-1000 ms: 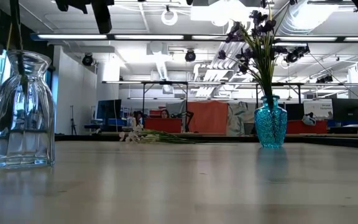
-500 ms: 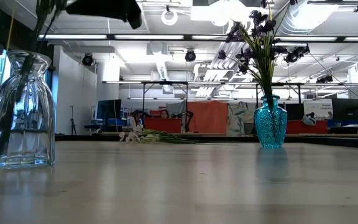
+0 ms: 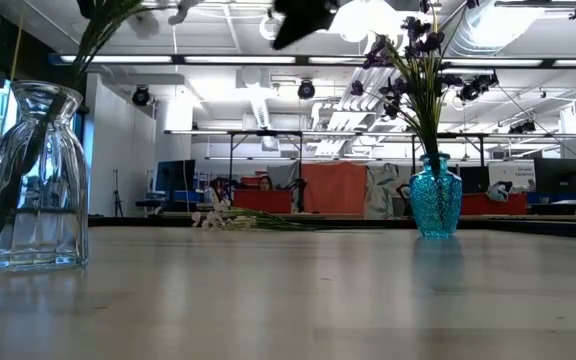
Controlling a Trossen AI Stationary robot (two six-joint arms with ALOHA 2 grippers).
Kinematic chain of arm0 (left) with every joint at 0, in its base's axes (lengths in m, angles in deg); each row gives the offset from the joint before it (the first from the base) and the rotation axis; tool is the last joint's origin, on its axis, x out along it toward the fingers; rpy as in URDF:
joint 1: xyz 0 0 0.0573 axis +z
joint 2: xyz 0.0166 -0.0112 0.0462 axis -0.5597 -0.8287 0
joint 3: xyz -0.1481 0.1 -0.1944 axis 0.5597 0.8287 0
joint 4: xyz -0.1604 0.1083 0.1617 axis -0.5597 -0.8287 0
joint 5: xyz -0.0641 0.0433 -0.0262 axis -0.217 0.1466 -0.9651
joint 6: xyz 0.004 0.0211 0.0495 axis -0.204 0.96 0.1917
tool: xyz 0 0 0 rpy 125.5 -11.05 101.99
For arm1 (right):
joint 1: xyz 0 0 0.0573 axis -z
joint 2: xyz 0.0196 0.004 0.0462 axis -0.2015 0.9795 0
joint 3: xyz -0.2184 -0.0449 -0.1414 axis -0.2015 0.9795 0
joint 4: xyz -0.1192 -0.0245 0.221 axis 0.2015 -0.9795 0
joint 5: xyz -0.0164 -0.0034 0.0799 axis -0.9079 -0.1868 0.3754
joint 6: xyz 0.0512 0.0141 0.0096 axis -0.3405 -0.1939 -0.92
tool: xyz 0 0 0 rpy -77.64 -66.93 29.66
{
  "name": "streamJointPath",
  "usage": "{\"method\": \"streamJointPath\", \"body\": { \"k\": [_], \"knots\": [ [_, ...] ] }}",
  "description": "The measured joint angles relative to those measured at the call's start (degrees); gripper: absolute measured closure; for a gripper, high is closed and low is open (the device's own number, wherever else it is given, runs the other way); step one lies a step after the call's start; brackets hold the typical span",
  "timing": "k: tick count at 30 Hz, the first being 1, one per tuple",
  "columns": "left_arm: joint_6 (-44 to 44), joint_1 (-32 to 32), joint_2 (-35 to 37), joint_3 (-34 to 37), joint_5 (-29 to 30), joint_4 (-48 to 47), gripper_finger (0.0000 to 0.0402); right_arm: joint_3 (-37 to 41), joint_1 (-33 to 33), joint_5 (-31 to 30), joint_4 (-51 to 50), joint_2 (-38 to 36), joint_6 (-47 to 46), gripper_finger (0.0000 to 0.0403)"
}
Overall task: Sort flowers into vase by color
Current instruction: Put the bottom white flowers into the transparent vase
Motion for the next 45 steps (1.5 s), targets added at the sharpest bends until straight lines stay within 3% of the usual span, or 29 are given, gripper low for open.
{"method": "streamJointPath", "body": {
  "k": [10, 14, 18, 23, 28, 35, 45],
  "knots": [
    [-17.01, -4.98, -0.06, 0.00, -11.16, -21.15, 0.0319, 0.15, -4.85, -5.50, -20.12, -1.20, -2.20, 0.0100],
    [-21.20, -9.33, -0.06, 0.00, -15.96, -23.89, 0.0319, 5.96, -6.38, -6.84, -21.98, -4.39, -6.38, 0.0100],
    [-26.60, -14.85, -0.24, -0.02, -21.57, -29.91, 0.0319, 19.05, -8.15, -7.00, -18.36, -12.77, -15.92, 0.0100],
    [-33.79, -22.58, -3.43, -0.02, -26.58, -40.54, 0.0332, 35.83, -10.60, -6.50, -5.32, -24.10, -34.58, 0.0100],
    [-36.71, -31.09, -9.50, -0.02, -33.12, -45.35, 0.0361, 44.36, -13.94, -6.37, 6.04, -29.74, -47.15, 0.0100],
    [-40.05, -43.84, -18.59, -0.02, -33.17, -44.49, 0.0399, 45.92, -15.77, -8.42, 9.38, -29.57, -49.54, 0.0100],
    [-45.95, -62.96, -36.16, -0.02, -24.44, -33.80, 0.0402, 45.92, -15.70, -10.55, 10.08, -29.42, -46.58, 0.0100]
  ]
}}
